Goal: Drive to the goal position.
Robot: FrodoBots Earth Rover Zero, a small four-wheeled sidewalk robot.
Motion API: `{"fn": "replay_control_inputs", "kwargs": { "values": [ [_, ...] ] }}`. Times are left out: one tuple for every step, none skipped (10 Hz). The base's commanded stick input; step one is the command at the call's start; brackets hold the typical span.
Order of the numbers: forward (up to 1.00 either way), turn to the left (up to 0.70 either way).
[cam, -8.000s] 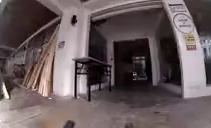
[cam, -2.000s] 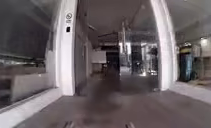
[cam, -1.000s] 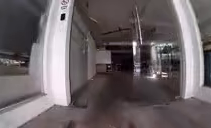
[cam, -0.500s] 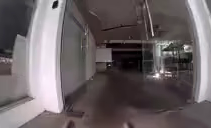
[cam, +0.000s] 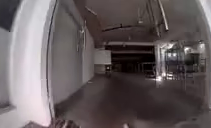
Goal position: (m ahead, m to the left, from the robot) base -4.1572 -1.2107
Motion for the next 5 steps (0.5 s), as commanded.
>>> {"fn": "replay_control_inputs", "kwargs": {
  "values": [
    [0.66, -0.13],
    [0.66, -0.13],
    [0.66, -0.13],
    [0.66, -0.13],
    [0.66, -0.13]
  ]
}}
